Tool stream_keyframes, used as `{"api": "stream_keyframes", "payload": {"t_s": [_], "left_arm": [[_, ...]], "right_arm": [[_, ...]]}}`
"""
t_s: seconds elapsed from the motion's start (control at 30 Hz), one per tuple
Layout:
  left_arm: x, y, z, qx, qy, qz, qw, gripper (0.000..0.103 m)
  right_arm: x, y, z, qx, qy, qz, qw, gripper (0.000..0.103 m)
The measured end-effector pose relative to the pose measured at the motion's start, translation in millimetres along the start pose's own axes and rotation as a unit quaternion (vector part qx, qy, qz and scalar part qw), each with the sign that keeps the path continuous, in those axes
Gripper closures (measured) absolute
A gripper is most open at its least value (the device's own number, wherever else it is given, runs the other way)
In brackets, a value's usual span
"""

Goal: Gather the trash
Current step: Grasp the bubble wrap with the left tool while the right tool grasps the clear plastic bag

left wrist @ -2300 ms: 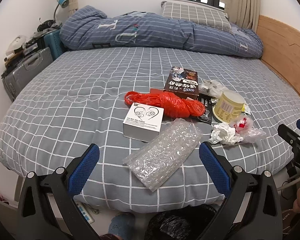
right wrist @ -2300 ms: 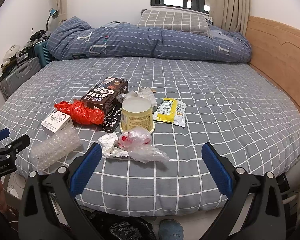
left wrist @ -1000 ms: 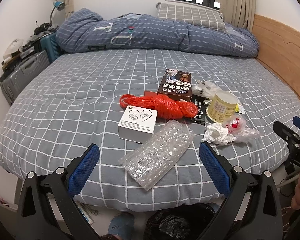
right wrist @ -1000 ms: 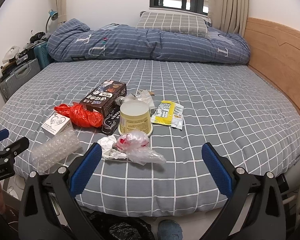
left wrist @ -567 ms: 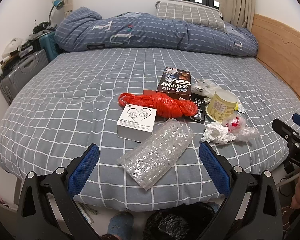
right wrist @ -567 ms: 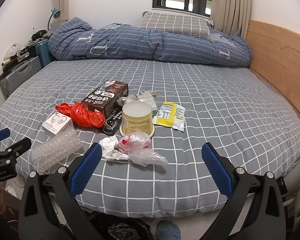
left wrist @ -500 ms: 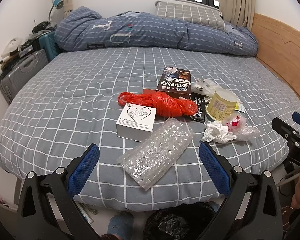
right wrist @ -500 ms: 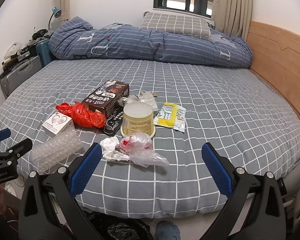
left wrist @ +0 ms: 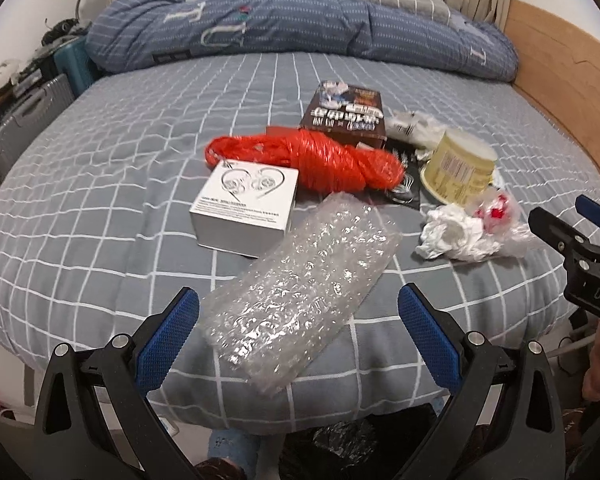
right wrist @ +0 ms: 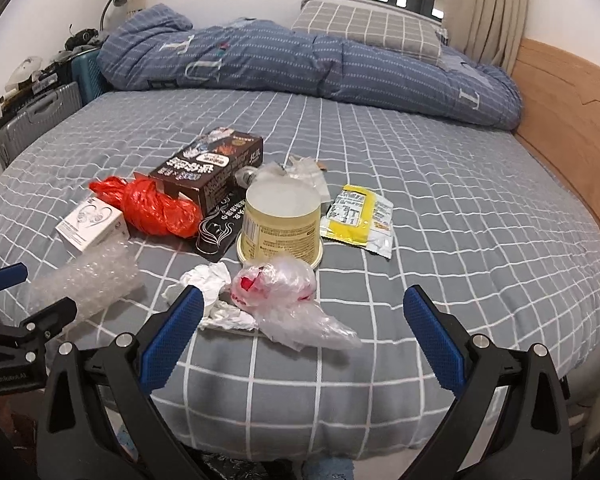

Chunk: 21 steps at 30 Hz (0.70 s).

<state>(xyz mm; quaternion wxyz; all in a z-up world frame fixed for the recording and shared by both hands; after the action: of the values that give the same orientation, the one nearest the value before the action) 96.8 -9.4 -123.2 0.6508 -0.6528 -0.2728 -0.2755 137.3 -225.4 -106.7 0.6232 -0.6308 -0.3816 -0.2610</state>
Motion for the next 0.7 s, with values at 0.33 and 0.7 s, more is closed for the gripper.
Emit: {"api": "stream_keyframes", "payload": {"t_s": [0.33,0.7], "left_arm": [[-0.7,29.2,-4.5,-0.004,0.010,0.020,0.9997,0.011],[-5.8,41.5,-10.2,-0.019,0.010,0.032,0.9993,0.024]], "right_arm": [[-6.6,34.1,4.3,0.018,0.014,0.034,0.999,0.018],[-22.4,54.7,9.0,0.032,0.019,0.064,0.997,0.028]]}}
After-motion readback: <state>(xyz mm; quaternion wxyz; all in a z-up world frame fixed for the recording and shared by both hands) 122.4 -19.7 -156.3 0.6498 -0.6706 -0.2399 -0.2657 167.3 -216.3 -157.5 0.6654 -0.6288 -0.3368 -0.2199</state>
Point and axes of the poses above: each gripper's, at about its wrist camera, not at the fingertips, and y roughly the way its jaws point, z to its left, x to its top, the point moved 9 cm from there along y, roughly the way its jaws point, and after that the axes turned 8 degrees about -z, right-handed, at the moved point
